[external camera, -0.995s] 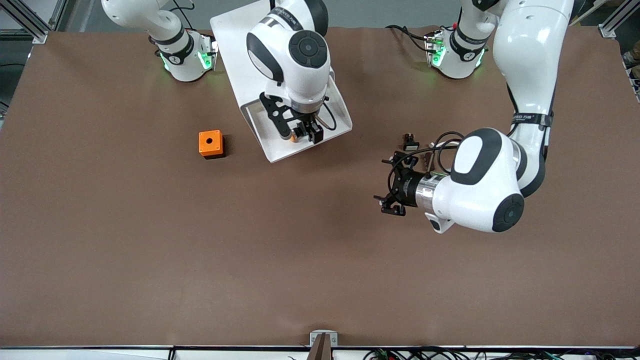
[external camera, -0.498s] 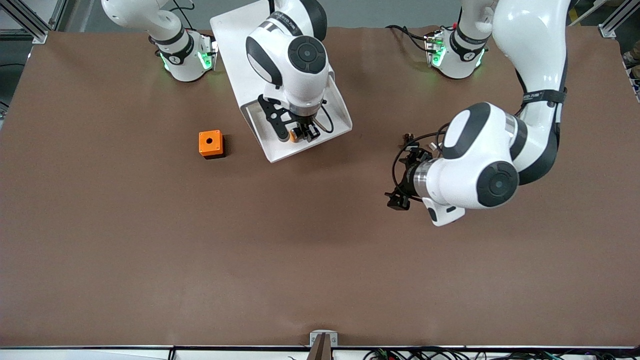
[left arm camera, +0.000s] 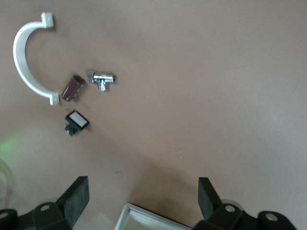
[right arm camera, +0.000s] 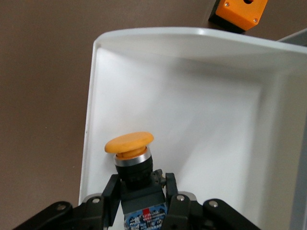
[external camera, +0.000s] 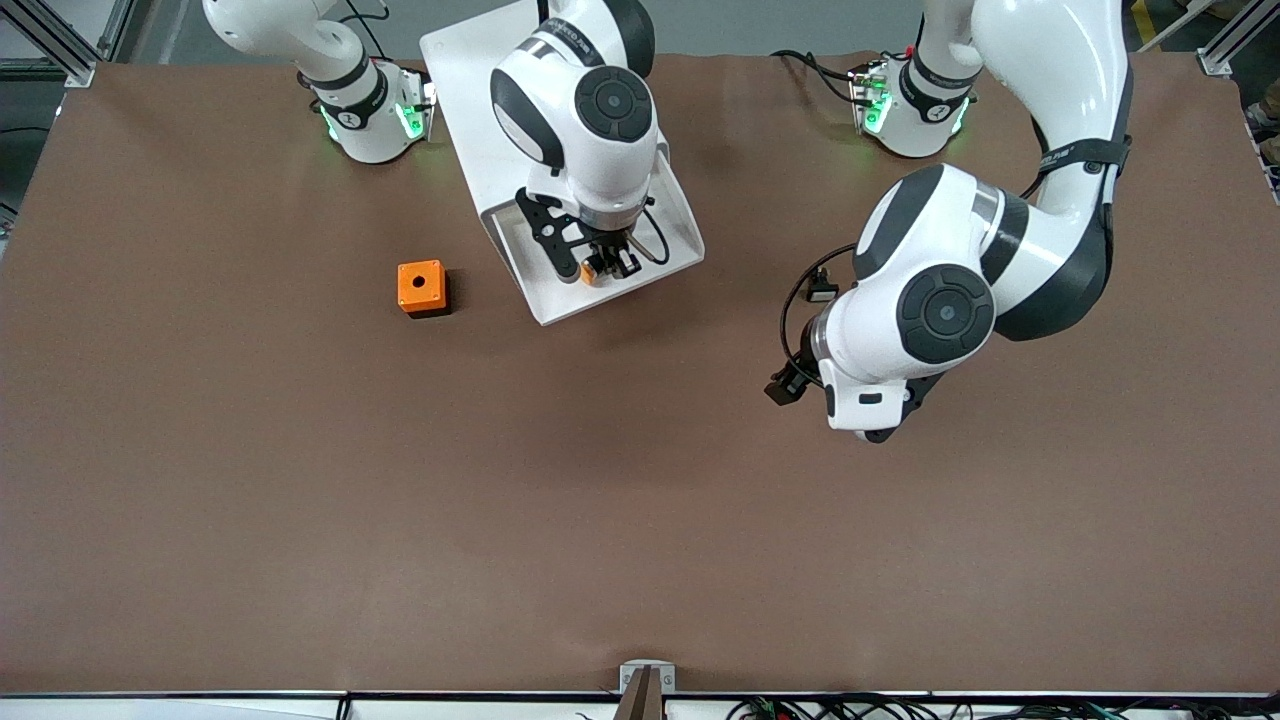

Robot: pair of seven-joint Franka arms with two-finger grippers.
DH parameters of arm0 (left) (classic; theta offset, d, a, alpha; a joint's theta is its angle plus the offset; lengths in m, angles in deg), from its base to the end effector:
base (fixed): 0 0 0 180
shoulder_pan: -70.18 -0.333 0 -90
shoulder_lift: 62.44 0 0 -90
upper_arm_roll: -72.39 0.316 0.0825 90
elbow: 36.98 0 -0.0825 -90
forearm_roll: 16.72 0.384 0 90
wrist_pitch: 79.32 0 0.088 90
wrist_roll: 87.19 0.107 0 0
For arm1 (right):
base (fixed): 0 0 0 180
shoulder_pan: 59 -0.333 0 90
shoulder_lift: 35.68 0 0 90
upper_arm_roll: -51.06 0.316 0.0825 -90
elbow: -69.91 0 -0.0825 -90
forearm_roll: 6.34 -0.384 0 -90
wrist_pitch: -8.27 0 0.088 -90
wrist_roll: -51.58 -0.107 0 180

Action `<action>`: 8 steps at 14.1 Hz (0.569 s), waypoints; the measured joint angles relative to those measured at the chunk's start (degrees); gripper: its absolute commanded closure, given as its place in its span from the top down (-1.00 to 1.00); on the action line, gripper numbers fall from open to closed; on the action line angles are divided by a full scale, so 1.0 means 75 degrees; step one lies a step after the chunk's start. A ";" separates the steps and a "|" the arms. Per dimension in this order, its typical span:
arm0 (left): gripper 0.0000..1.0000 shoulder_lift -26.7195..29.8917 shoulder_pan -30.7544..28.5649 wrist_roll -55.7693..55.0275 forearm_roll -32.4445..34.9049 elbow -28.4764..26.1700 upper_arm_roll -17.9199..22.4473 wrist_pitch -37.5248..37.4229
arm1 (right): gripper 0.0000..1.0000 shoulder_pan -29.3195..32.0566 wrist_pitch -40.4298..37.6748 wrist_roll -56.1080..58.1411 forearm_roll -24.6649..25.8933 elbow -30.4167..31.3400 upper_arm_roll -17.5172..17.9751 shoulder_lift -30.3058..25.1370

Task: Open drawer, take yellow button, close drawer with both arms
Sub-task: 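Lift the button out with the right gripper while the left gripper returns, then close the drawer with the left gripper while the right gripper carries the button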

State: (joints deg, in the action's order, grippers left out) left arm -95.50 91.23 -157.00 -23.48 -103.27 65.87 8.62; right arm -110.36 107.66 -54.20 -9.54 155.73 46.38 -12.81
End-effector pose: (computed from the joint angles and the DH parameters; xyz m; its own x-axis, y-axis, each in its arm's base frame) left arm 0.6227 -0.3169 0.4530 0.6970 0.6780 -0.2336 0.6710 -0.7315 -0.1209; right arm 0.4428 0.4875 0.4281 0.5066 -0.8618 0.0232 -0.8528 -0.4971 0.1600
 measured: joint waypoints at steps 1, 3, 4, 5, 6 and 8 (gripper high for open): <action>1.00 0.0002 -0.0004 0.0375 0.0002 -0.0024 -0.0027 0.0124 | -0.65 0.0082 -0.0372 0.0102 0.0006 -0.0282 -0.0034 -0.0007; 1.00 0.0002 -0.0005 0.0778 0.0008 -0.0178 -0.0244 0.0578 | -0.65 0.0523 -0.1278 0.0703 0.0007 -0.0983 -0.0069 -0.0035; 1.00 -0.0002 0.0032 0.0843 0.0064 -0.0317 -0.0390 0.0892 | -0.65 0.0833 -0.1753 0.1222 0.0011 -0.1319 -0.0084 -0.0059; 1.00 -0.0008 0.0143 0.0921 0.0213 -0.0488 -0.0506 0.1263 | -0.65 0.1180 -0.2178 0.1886 0.0017 -0.1560 -0.0100 -0.0088; 1.00 -0.0018 0.0322 0.1031 0.0359 -0.0662 -0.0559 0.1628 | -0.65 0.1542 -0.2478 0.2684 0.0024 -0.1690 -0.0121 -0.0128; 1.00 -0.0078 0.0779 0.1433 0.0478 -0.0955 -0.0586 0.2218 | -0.65 0.2388 -0.2905 0.4426 0.0036 -0.1762 -0.0162 -0.0226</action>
State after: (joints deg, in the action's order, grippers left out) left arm -96.09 97.08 -146.25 -19.90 -110.44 61.48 25.26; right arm -92.46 85.87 -21.00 -9.27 142.51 45.16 -14.50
